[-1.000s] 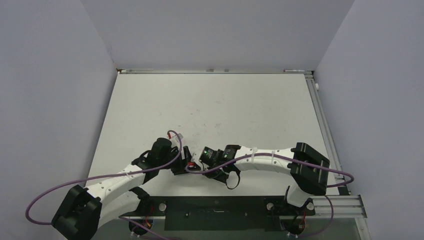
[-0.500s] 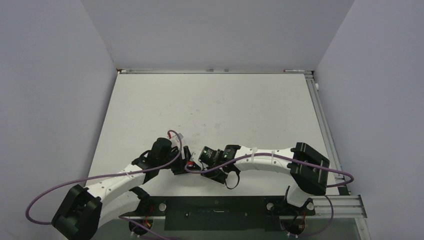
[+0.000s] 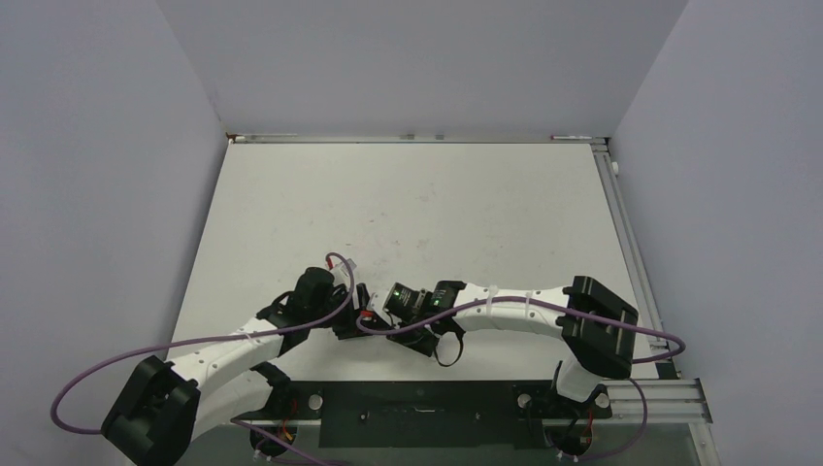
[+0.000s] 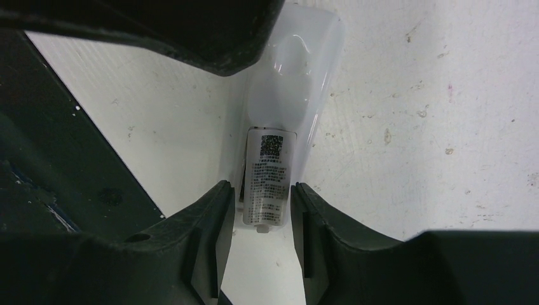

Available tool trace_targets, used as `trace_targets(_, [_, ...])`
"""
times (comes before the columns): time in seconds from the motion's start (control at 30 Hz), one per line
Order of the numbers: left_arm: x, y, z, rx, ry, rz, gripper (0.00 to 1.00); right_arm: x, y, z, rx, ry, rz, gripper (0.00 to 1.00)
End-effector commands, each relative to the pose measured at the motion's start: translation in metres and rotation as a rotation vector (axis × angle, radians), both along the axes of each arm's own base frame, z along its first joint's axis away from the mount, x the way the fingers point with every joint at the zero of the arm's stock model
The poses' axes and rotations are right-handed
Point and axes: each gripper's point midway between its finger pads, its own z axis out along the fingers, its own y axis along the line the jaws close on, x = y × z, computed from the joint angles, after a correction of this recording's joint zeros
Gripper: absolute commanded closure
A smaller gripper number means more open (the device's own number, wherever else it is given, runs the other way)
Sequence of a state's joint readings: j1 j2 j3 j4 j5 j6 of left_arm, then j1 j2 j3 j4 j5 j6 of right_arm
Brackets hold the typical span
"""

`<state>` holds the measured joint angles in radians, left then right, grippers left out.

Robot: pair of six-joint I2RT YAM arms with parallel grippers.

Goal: Load the batteries into the remote control

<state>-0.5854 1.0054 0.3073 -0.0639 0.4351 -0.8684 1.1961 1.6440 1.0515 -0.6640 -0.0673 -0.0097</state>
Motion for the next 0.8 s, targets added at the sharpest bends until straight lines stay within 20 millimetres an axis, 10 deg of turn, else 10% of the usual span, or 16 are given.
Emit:
trace_targets(0.0, [0.005, -0.004, 0.004, -0.022, -0.037, -0.018, 0.4, 0.016, 0.019, 0.033, 0.125, -0.069, -0.07, 0.62])
trace_targets(0.77, [0.047, -0.029, 0.006, -0.012, -0.09, -0.031, 0.5, 0.029, -0.003, 0.063, 0.343, -0.143, -0.42, 0.66])
